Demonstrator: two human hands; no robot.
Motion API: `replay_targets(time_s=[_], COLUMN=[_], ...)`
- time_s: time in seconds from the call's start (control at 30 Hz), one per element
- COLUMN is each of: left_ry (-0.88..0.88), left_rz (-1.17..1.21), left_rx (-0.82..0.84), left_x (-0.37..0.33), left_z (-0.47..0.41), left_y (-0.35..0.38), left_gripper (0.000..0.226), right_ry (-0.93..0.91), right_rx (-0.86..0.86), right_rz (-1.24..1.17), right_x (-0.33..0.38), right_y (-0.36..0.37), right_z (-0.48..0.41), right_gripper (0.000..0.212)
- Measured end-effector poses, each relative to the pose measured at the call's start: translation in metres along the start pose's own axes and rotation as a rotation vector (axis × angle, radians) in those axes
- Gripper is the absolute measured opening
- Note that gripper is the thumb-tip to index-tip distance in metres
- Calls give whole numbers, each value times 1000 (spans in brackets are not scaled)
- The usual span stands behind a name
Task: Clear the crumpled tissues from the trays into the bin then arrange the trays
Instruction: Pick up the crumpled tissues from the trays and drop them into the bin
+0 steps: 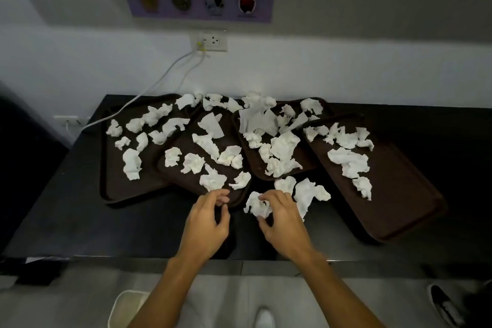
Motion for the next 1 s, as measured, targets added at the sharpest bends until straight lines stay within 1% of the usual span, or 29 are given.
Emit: replay_targets(time_s=[0.03,0.13,0.2,0.27,0.4,0.6,0.7,0.8,0.87,0.93,1.0], left_ry=[-5,-34,-34,-47,-54,-71,-72,-92,-102,-102,-101], left_rz=[7,-5,-12,-13,-16,-23,-25,-13,4,14,18], left_rx=[-10,-21,-28,-28,-46,-59,-47,-26,-12,-11,-20], left_x=[2,4,7,9,11,9,8,9,8,8,9], left_z=[-1,-1,-2,-2,-1,-4,-10,-14,-15,-16,-17], left_y=[2,8,12,14,17,23,29,37,42,44,45], left_gripper=[36,36,36,36,36,32,31,30,31,31,32], right_ry=[-35,-39,-29,-18,-53,11,78,249,331,349,343], right_rx=[12,99,145,89,-28,-162,-170,-160,-128,-105,-92], right_rz=[74,284,375,372,240,-1,-178,-441,-588,-634,-647], right_x=[-2,-3,-7,-10,-10,-13,-17,-20,-22,-25,-28], right_y=[6,23,32,34,25,-3,-12,-22,-25,-26,-28], right_z=[-4,-14,-20,-22,-13,-1,1,3,2,0,-1], right_gripper=[49,58,57,51,38,26,22,22,20,23,32])
Point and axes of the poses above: each hand's wrist, its own z-axis away from the middle knuckle, its own y-axis out of the palm, x = y × z, the point moved 5 cm from there along -z, towards the middle knuckle, and after that the axes turned 5 degrees about y, right-handed, at the moved point
